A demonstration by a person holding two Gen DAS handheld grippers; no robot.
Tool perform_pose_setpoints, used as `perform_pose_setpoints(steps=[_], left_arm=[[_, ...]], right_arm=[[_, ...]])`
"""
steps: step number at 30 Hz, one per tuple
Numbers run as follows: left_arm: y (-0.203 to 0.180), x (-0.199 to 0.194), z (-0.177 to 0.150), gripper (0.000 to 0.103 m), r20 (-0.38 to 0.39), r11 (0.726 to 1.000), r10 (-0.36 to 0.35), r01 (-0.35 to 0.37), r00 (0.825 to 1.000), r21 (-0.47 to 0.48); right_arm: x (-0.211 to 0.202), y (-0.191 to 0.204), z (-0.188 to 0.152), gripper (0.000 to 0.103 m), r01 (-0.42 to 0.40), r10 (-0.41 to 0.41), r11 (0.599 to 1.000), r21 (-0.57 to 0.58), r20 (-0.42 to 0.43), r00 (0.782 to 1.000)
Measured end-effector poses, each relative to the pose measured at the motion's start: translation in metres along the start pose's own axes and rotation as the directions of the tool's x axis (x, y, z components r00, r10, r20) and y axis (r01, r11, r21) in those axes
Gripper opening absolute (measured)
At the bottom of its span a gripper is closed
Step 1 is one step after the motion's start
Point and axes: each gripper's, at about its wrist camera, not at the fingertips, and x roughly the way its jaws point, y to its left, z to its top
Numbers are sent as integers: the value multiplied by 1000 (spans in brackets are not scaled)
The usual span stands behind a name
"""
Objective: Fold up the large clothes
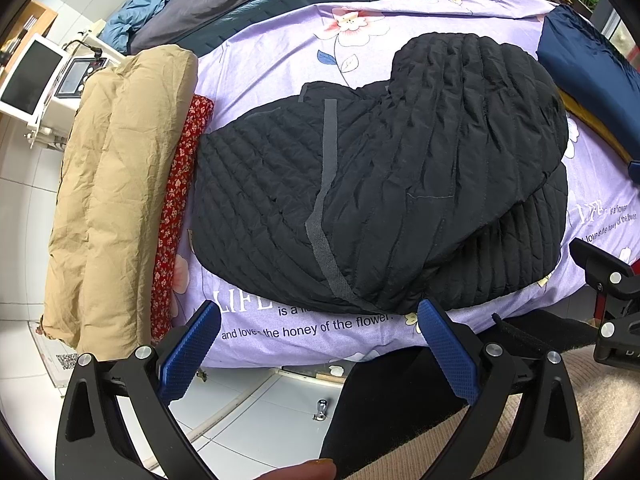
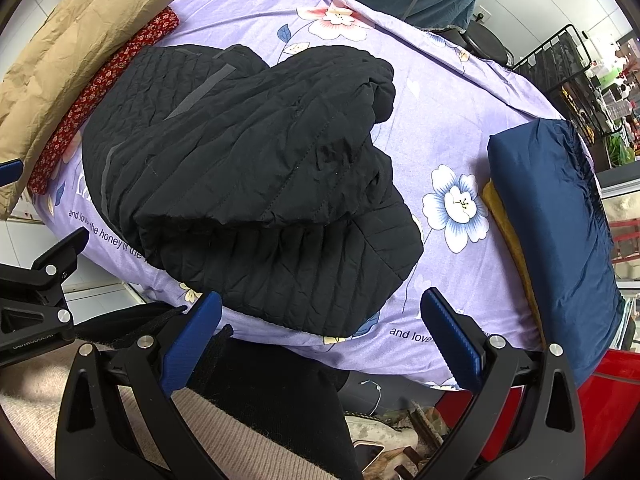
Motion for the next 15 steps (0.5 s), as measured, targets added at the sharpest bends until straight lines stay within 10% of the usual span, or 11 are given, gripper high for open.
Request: perform_pose_setpoints(steps=[15], left_arm=[[0,1,0,97,-4,1000,0,0,1000,0]], right_arm=[[0,-1,0,98,-3,3,1000,2,-2,1000]])
